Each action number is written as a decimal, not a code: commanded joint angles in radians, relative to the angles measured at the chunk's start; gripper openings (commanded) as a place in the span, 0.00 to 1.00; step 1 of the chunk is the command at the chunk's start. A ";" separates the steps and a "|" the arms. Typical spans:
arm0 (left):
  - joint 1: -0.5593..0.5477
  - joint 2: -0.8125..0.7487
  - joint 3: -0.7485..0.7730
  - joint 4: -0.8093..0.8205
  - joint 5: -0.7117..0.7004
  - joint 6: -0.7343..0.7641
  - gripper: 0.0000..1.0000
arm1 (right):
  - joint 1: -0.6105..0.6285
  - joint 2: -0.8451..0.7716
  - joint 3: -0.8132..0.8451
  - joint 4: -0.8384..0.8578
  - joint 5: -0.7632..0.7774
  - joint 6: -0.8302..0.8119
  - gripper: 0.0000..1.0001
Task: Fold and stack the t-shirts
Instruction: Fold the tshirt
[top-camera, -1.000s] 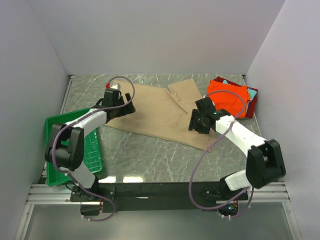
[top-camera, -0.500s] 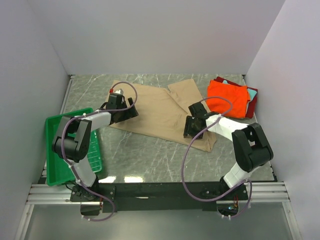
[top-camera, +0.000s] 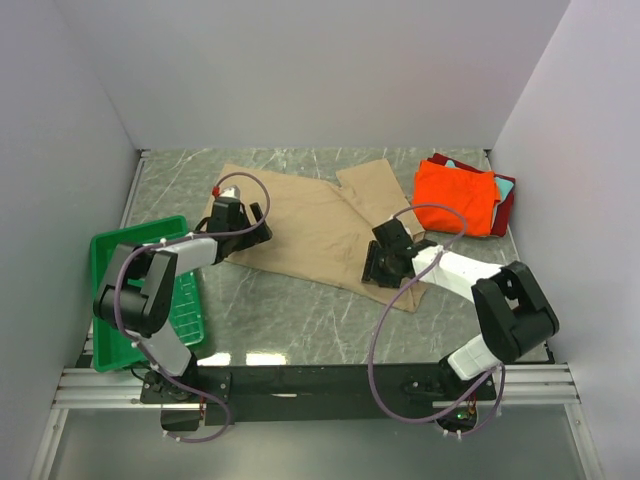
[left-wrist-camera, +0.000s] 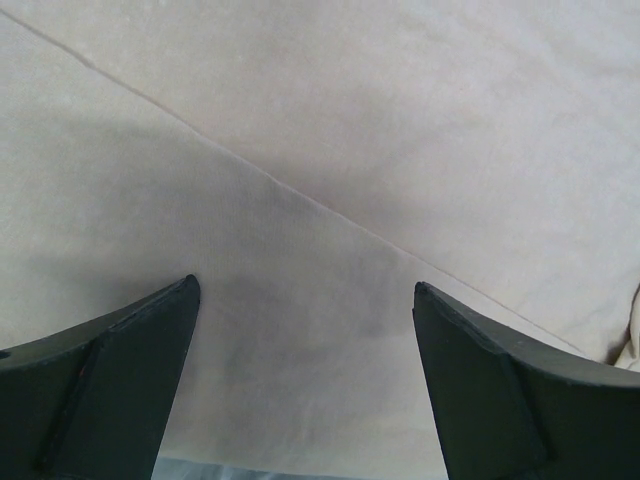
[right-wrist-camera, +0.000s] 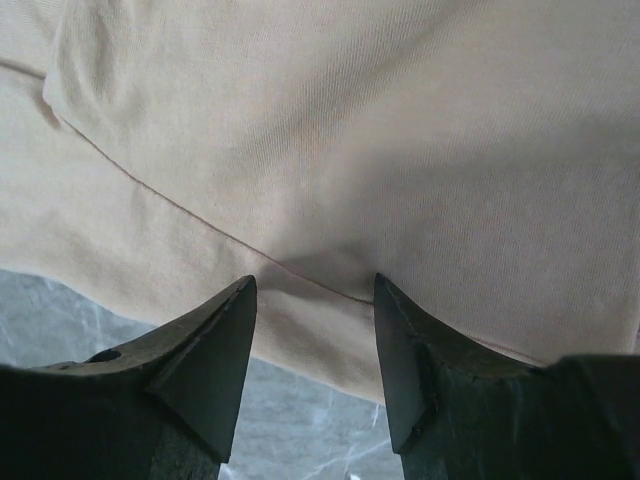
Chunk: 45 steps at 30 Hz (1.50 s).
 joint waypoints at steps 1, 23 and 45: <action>-0.001 -0.028 -0.066 -0.097 -0.045 -0.014 0.96 | 0.038 0.010 -0.106 -0.141 -0.020 0.058 0.58; -0.001 -0.146 -0.178 -0.108 -0.057 -0.014 0.95 | 0.196 -0.230 -0.296 -0.213 0.023 0.262 0.59; -0.015 -0.293 -0.215 -0.157 -0.040 -0.019 0.95 | 0.288 -0.451 -0.301 -0.371 0.095 0.365 0.59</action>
